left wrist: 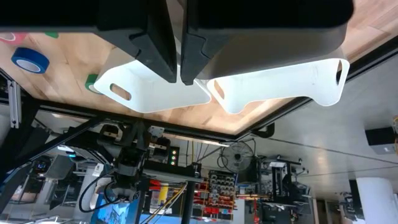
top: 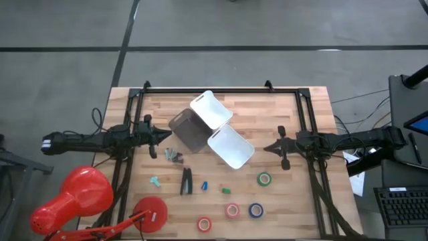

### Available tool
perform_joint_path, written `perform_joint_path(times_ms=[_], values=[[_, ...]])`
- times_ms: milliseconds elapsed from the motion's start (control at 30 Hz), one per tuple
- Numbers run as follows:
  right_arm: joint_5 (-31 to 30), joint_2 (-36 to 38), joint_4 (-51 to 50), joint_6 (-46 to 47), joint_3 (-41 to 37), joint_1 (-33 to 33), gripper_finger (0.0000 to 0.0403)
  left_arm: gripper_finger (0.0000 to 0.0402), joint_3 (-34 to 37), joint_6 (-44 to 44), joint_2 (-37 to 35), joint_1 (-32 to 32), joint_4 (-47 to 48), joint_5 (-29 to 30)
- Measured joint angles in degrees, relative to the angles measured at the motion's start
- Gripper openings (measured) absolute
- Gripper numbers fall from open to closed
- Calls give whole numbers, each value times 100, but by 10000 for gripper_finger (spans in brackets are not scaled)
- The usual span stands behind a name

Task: Pick and place Stapler, Stapler remover, tape
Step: Put the green tape into the bottom white bin

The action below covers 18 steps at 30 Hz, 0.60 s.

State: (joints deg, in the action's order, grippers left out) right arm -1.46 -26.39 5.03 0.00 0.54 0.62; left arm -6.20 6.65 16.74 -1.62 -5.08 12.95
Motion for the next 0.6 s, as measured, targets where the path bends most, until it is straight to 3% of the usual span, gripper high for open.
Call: perform_joint_path(times_ms=[233, 600], values=[[1, -2, 362, 3537, 0, -2, 8, 24, 0, 0, 0, 0, 0, 0], [565, -45, 677, 4100, 2, 37, 8, 24, 1, -1, -1, 0, 2, 2]])
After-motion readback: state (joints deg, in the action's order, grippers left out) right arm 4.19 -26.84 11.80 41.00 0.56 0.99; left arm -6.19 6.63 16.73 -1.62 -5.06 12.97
